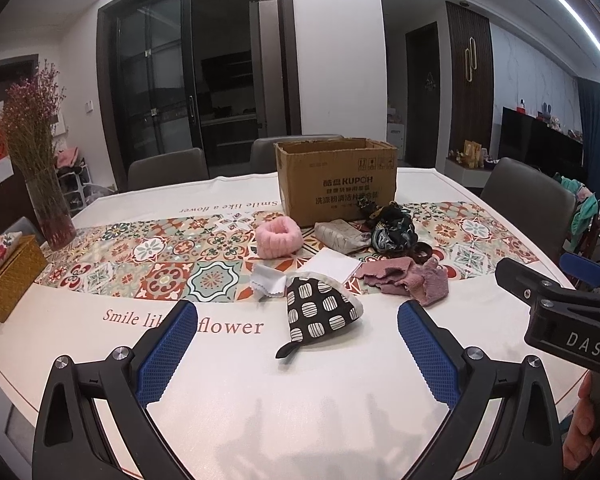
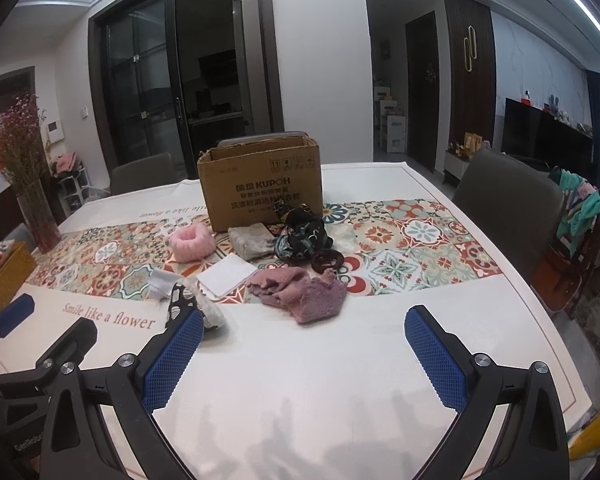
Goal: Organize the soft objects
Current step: 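Grasp the black-and-white pouch with the left tool while the right grasps the pink towel, then lift the pouch and pink towel and carry both toward the cardboard box, then lower the pouch and towel into the box and open both tools, then move both tools back toward the white cloths on the runner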
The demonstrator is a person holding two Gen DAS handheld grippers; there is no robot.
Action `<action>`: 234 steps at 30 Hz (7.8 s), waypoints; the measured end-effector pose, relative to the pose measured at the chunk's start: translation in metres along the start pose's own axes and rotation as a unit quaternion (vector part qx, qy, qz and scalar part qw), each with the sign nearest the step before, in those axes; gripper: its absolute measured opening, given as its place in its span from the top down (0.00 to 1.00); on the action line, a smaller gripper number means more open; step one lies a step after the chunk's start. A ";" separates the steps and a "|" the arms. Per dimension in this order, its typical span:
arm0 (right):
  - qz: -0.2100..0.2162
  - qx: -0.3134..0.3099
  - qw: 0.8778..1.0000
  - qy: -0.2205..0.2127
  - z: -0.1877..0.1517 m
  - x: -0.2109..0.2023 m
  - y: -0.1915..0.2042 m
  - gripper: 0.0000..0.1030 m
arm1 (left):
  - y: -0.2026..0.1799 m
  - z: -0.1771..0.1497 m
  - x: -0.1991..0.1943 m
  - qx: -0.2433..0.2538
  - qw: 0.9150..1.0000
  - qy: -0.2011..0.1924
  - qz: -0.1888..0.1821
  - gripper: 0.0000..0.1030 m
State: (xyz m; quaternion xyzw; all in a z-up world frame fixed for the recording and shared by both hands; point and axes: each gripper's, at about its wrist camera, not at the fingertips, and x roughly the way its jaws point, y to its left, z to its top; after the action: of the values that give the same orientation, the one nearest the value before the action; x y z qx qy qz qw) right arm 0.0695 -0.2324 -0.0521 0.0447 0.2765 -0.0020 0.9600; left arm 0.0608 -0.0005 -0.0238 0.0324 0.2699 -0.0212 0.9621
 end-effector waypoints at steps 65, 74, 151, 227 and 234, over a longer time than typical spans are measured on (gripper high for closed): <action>0.032 -0.005 0.985 0.170 0.006 0.226 -0.002 0.06 | -0.006 -0.001 0.207 -0.066 0.973 0.214 -0.054 0.37; 0.025 -0.021 0.984 0.174 0.003 0.228 0.003 0.34 | -0.008 0.000 0.204 -0.056 0.975 0.209 -0.055 0.50; 0.044 -0.002 0.996 -0.072 0.178 0.129 0.013 0.75 | -0.007 0.198 0.144 -0.001 0.994 -0.077 -0.081 0.63; 0.070 -0.017 0.995 0.062 0.254 0.236 0.026 0.46 | 0.028 0.257 0.217 0.032 0.998 0.044 -0.019 0.20; 0.083 -0.031 0.995 0.038 0.233 0.201 0.044 0.46 | 0.041 0.236 0.180 0.036 0.999 0.019 0.000 0.20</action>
State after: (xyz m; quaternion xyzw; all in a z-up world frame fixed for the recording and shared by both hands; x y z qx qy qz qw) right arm 0.3648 -0.2045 0.0413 0.0379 0.3083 0.0882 0.9464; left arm 0.3396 0.0186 0.0857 0.0671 0.2876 -0.0301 0.9549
